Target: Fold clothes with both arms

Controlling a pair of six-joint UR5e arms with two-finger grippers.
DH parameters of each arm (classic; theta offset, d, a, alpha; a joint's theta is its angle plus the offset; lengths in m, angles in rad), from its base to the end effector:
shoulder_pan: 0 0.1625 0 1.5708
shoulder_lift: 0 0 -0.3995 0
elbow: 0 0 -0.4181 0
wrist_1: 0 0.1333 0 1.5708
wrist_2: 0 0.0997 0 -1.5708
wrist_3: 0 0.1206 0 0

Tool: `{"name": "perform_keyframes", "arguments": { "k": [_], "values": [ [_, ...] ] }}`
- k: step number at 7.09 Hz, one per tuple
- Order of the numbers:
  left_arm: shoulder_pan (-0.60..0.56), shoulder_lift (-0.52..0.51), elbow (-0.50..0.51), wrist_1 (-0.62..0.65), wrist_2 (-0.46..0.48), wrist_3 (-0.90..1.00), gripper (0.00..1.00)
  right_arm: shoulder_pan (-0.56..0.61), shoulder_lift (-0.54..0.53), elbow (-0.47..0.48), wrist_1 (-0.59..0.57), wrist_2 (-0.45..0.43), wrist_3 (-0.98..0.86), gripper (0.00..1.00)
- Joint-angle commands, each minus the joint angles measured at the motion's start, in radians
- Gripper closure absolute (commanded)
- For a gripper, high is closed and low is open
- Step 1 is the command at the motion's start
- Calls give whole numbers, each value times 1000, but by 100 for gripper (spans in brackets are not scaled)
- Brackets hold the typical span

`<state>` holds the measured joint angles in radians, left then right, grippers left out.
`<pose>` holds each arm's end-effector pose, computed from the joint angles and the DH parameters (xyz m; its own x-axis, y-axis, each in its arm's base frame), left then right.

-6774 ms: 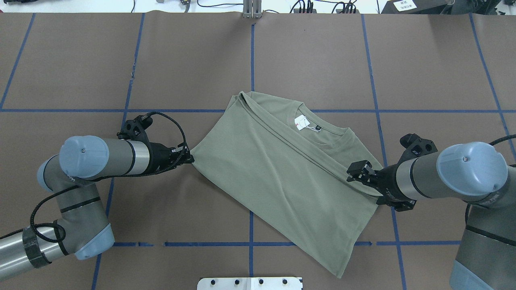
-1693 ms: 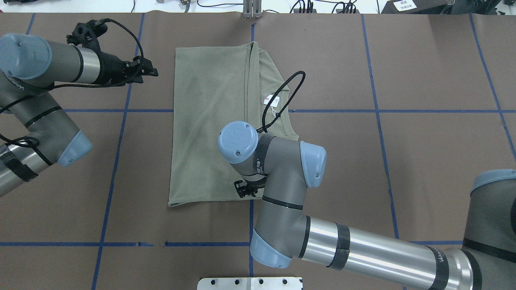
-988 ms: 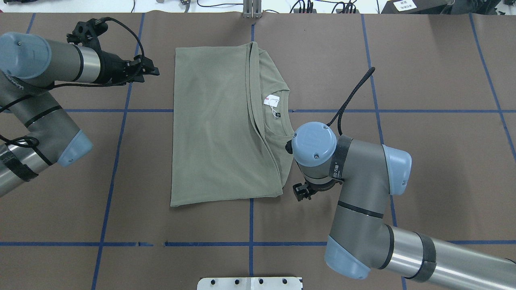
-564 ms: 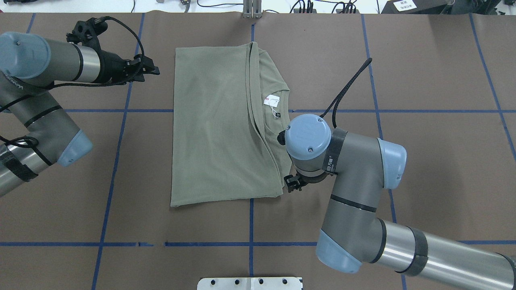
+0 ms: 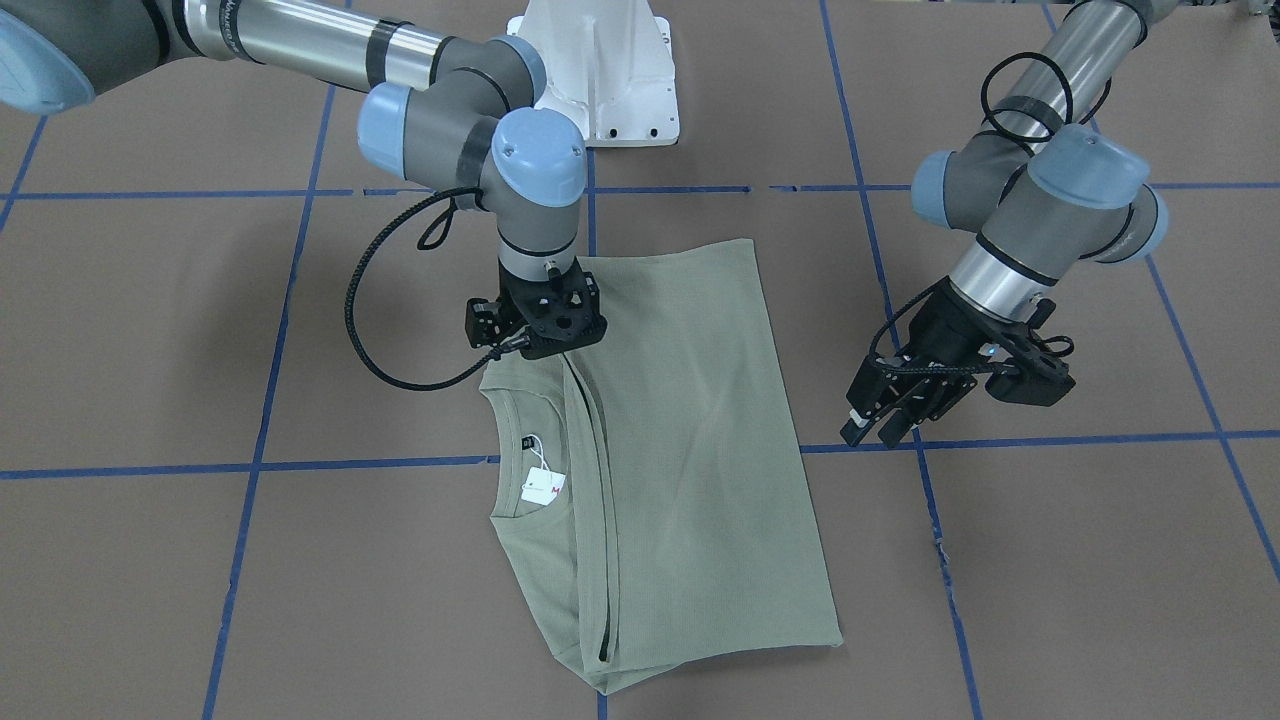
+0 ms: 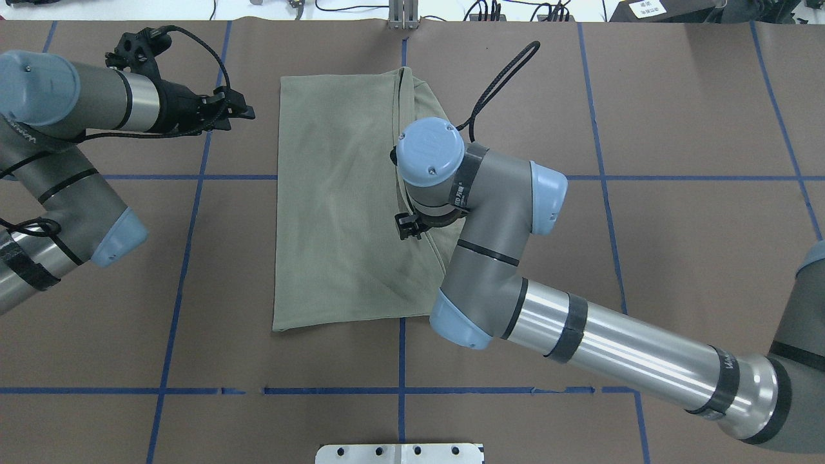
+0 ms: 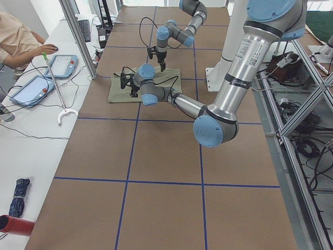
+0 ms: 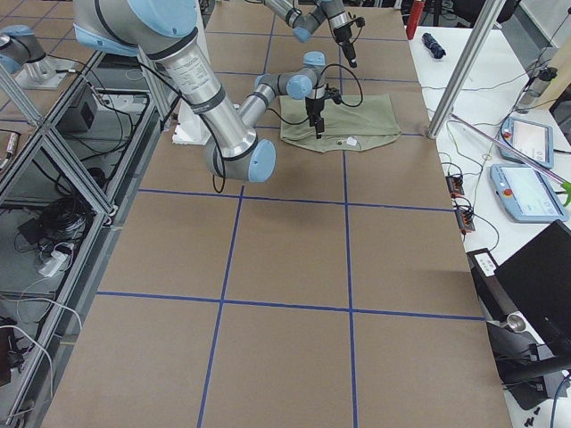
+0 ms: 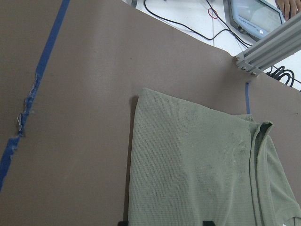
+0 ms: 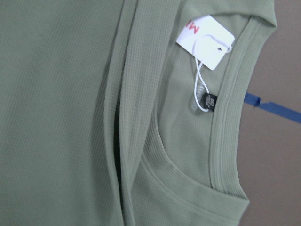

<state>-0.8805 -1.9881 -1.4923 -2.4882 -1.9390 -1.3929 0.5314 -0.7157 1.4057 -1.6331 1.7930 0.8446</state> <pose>0.3727 -0.5924 0.3288 0.2827 -0.0830 -0.9556 0.4586 0.8867 0.0587 -0.6129 -0.4841 0.1952 0.7759 -0.2953 0.5576 0.1772 0.9501 0.2566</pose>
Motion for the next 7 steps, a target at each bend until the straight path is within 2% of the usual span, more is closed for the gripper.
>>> {"name": "perform_keyframes", "arguments": {
  "k": [1, 4, 5, 6, 7],
  "values": [
    [0, 0, -2, 0, 2, 0, 39, 9, 53, -149, 94, -4, 19, 0],
    [0, 2, -2, 0, 0, 2, 39, 51, 12, -150, 104, 12, -1, 0],
    [0, 2, -2, 0, 0, 3, 39, 97, -69, -87, 101, 29, -39, 0],
    [0, 2, -3, 0, 0, 3, 39, 148, -159, 32, 89, 98, -115, 0],
    [-2, 2, -12, 3, 0, 3, 39, 150, -153, 42, 64, 106, -116, 0]
  ]
}}
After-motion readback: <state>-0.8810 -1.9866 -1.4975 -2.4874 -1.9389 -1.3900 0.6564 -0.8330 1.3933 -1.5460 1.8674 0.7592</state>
